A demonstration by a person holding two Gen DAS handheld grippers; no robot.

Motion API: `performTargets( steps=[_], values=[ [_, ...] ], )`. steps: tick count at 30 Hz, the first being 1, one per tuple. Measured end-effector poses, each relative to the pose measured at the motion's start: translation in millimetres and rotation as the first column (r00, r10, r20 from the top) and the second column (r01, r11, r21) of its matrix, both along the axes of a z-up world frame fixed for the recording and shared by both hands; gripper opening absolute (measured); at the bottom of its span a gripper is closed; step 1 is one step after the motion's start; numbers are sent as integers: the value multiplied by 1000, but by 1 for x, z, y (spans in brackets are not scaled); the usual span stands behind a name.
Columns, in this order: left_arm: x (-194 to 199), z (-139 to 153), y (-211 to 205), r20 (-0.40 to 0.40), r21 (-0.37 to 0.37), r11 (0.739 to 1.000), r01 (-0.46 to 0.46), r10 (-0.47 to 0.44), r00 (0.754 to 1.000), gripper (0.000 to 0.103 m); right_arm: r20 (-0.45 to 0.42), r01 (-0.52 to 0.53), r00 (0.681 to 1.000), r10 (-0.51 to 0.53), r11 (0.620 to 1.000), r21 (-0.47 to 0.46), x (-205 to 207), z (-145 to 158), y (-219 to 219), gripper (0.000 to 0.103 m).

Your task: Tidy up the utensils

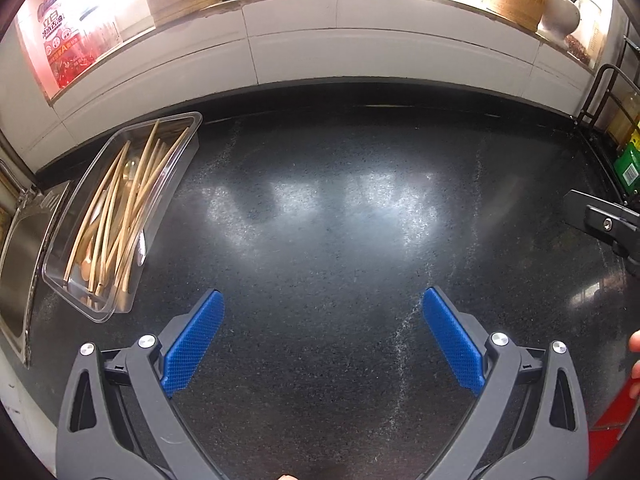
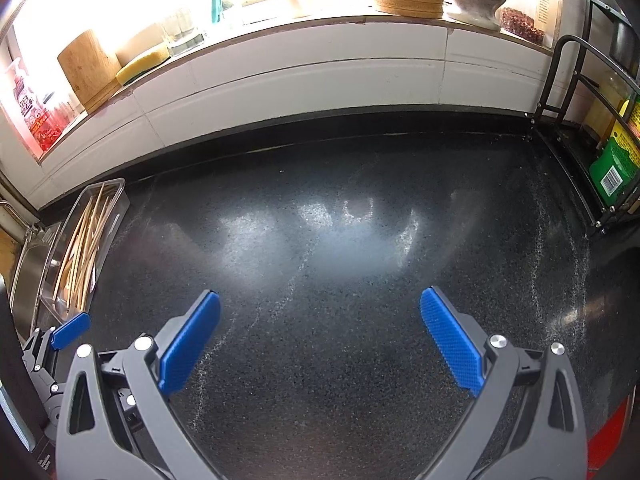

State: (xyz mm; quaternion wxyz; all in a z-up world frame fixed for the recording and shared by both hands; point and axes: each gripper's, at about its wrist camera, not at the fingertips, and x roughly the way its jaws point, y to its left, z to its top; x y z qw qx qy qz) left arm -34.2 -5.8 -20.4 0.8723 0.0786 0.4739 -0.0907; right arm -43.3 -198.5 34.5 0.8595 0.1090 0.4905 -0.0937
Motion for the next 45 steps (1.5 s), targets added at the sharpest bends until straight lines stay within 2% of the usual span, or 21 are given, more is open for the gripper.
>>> performTargets(
  steps=[45],
  values=[
    [14,-5,11,-23,-16,999,-40,39,999,97,-7,-26,1000,26,1000,15,15,-9,-3,97]
  ],
)
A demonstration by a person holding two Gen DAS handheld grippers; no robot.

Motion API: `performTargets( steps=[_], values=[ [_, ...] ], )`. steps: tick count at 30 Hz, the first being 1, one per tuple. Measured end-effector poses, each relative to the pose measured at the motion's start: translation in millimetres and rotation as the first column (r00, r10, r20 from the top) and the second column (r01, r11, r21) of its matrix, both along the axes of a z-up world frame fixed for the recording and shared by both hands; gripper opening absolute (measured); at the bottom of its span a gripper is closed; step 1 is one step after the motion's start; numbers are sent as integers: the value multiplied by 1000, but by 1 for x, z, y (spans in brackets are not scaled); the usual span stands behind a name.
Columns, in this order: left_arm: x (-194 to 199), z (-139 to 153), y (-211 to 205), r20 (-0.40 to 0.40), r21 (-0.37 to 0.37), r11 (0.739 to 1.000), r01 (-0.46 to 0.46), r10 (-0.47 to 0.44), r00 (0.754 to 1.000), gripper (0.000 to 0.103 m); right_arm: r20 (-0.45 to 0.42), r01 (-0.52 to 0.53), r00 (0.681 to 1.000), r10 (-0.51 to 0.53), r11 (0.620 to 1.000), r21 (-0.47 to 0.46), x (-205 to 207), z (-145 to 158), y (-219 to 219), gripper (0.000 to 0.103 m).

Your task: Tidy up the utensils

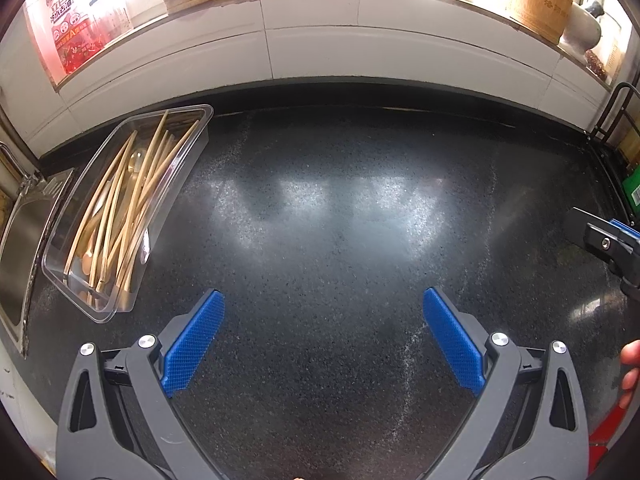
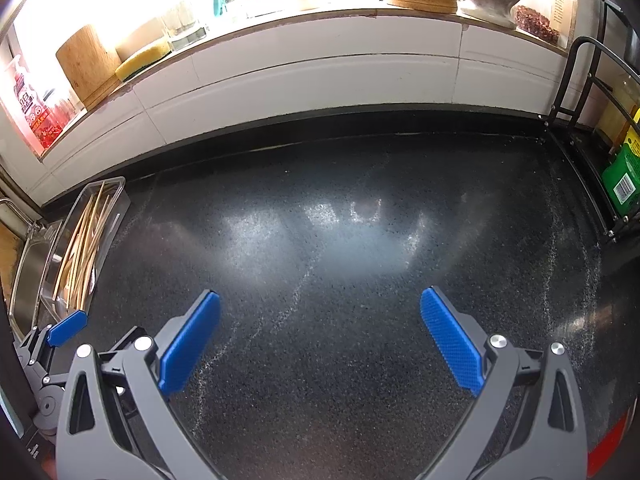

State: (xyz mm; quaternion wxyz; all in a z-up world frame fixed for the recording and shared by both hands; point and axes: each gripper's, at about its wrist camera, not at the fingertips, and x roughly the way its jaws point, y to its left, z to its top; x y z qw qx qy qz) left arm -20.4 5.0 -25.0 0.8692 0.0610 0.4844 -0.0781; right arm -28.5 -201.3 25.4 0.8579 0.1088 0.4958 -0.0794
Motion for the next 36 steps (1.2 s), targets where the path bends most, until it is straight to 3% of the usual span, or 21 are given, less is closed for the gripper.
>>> performTargets(
  steps=[13,27,36],
  values=[
    [8,-3,6,-9,-9,1000,-29,28,1000,97,-9,-8,1000,8,1000,1,6,-4,2,97],
    [9,-10,-5,-23,6,1000,8,-8,1000,97,-21,-11,1000,10,1000,-10,9,-6,0,97],
    [8,-9,-8,-7,-28,999,24,-25,1000,97,-26,-10,1000,10,1000,-13,10,-7,-4,97]
  ],
)
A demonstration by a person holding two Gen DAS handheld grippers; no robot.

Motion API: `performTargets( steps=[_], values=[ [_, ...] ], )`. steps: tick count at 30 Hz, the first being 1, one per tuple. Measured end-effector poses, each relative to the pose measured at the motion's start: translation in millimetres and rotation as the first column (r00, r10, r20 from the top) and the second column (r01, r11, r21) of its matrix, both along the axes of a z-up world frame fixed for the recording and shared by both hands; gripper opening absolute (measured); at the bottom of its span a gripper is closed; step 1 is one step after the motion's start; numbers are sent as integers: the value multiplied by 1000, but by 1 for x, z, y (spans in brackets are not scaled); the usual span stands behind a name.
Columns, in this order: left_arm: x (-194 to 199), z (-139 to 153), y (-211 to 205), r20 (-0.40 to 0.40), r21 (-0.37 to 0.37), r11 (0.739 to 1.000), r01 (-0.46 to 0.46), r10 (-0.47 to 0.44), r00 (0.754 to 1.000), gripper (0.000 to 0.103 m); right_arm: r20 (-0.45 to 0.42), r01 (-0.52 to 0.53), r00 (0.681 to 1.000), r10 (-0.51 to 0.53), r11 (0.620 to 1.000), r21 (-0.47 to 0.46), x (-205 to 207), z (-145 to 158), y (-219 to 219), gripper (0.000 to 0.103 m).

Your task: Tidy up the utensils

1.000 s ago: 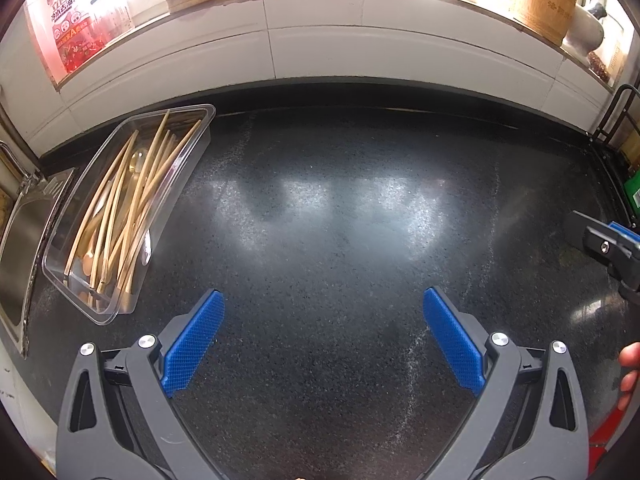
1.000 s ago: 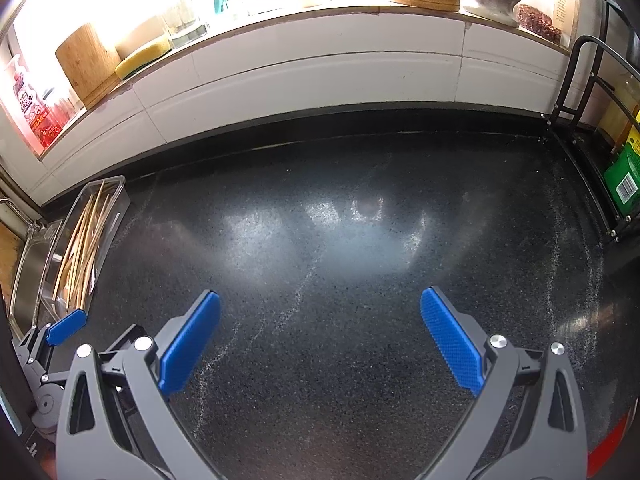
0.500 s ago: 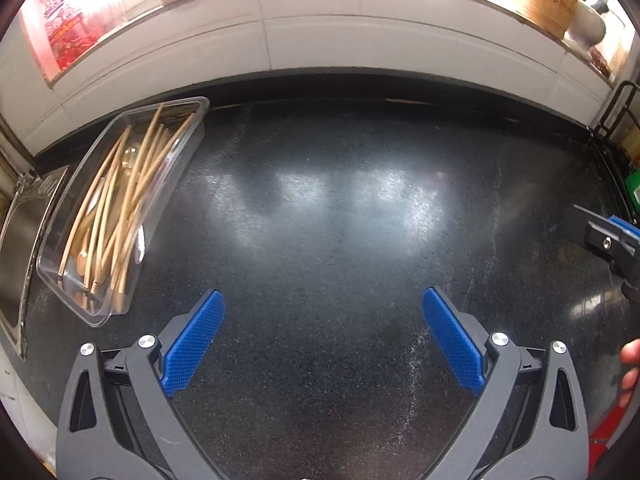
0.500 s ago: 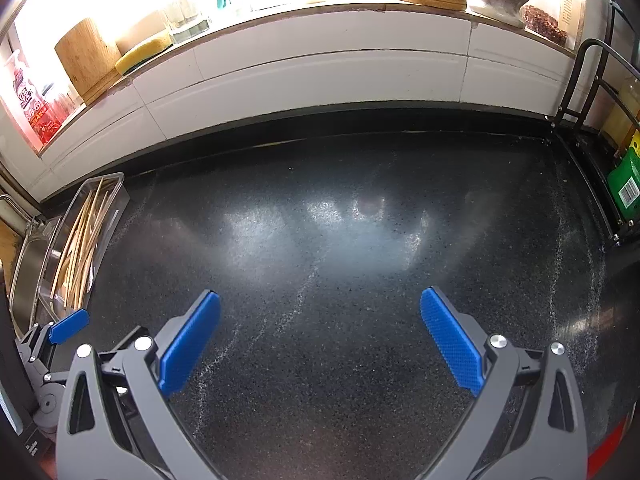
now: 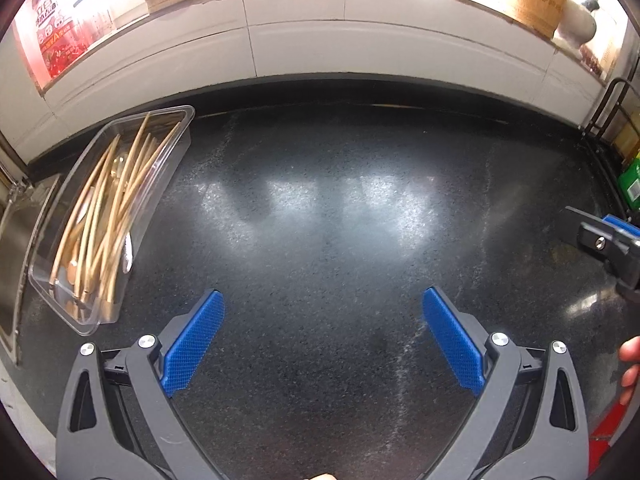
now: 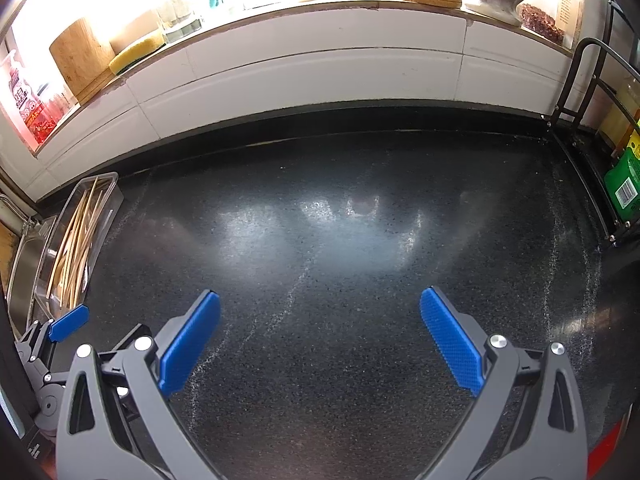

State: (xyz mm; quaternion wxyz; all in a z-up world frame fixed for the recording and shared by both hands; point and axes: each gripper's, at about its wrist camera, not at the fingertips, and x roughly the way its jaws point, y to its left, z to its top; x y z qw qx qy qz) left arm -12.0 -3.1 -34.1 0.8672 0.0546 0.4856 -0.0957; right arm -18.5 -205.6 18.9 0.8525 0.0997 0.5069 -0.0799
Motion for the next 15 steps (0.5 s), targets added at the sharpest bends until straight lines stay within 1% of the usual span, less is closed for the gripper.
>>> performTargets(
  steps=[7,15],
  values=[
    [-3,6,2,11,-59,998,2,-1,1000,97,0,3,1000,-3,1000,5,0,1,-5,97],
    [-2,4,1,1,-27,1000,0,0,1000,97,4,0,1000,0,1000,5,-1,1,-4,97]
  ],
)
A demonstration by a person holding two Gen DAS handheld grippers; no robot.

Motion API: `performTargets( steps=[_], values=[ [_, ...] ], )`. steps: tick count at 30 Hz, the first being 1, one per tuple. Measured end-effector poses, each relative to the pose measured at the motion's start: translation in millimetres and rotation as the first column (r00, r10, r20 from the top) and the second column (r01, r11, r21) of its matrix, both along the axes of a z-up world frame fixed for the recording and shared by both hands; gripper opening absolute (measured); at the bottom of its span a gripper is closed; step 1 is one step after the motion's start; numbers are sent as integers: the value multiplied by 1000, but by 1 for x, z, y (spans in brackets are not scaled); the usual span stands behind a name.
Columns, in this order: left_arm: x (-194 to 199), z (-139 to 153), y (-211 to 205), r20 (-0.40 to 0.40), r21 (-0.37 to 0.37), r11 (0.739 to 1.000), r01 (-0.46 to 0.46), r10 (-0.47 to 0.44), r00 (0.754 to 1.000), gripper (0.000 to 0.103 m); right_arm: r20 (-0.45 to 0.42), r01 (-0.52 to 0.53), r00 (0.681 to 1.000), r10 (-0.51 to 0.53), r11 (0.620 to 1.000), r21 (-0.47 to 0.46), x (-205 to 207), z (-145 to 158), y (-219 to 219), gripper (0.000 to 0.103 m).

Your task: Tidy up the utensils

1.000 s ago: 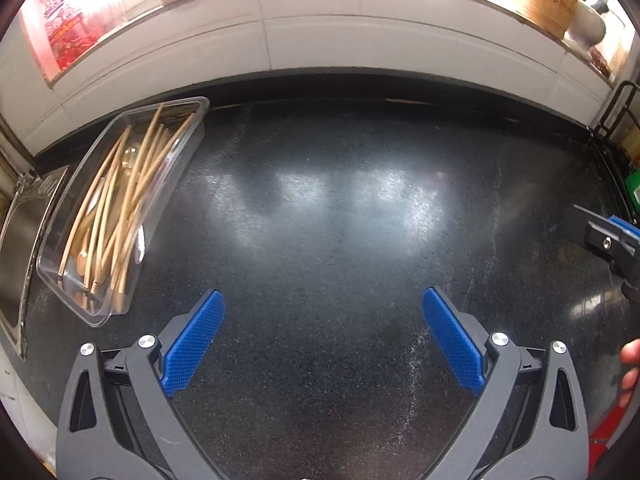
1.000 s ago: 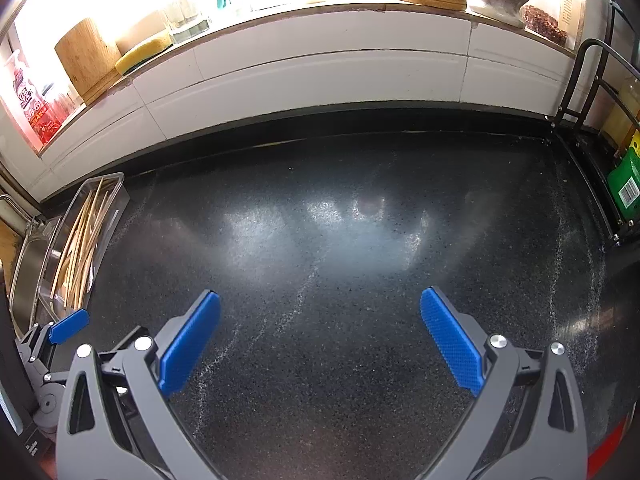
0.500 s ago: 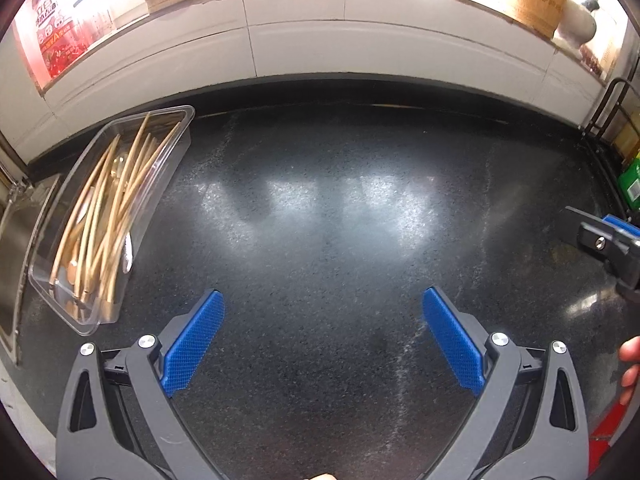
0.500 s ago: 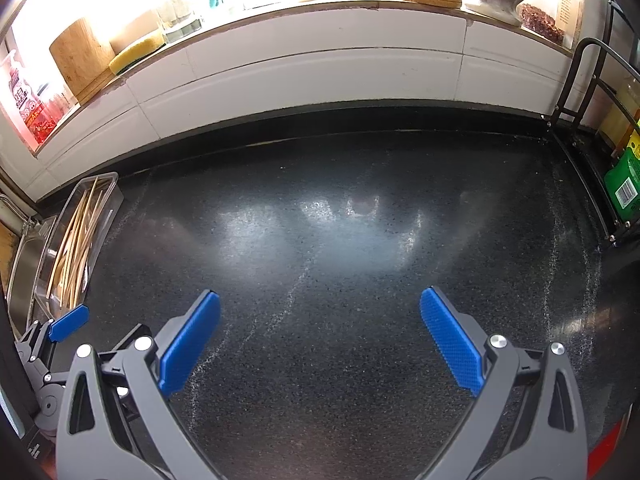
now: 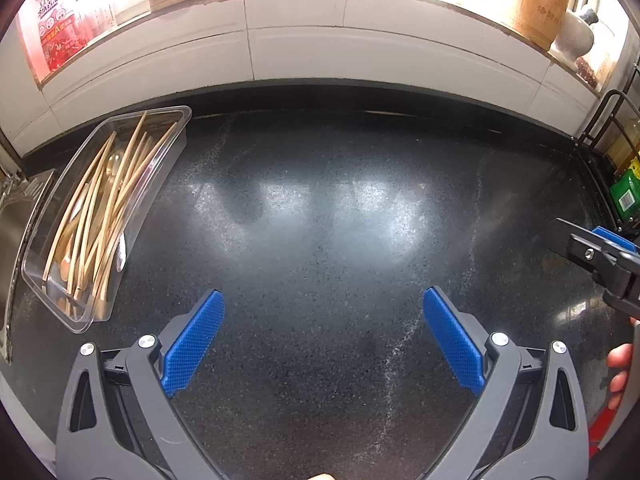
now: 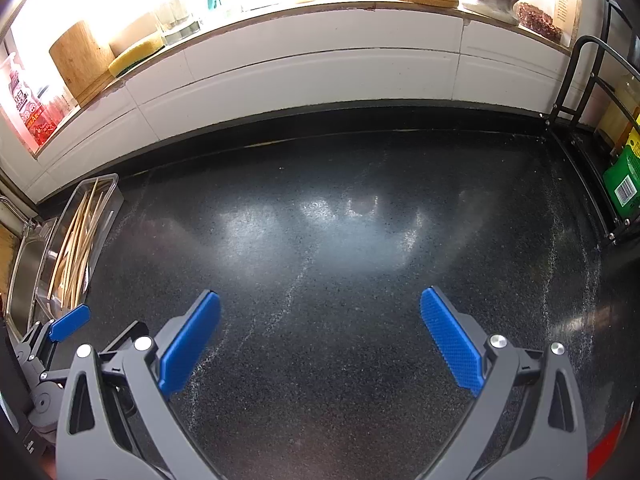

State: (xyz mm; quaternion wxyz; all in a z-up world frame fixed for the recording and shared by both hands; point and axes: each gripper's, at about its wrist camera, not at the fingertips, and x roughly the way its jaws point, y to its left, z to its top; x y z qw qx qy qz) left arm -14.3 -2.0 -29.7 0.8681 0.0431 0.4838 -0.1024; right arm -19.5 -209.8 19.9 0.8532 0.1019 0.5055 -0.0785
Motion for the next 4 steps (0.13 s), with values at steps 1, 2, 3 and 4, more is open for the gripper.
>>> performTargets(
  steps=[1,2,3,4],
  values=[
    [1,0,1,2,6,1000,-4,4,1000,97,0,1,1000,-1,1000,1,0,0,0,97],
    [3,-1,1,3,13,1000,-8,8,1000,97,0,1,1000,-1,1000,0,0,0,0,97],
    [3,-1,2,4,15,1000,-11,10,1000,97,1,2,1000,-2,1000,0,0,0,0,97],
    [3,-1,2,4,16,1000,-12,11,1000,97,0,3,1000,-3,1000,1,0,0,-1,97]
  ],
)
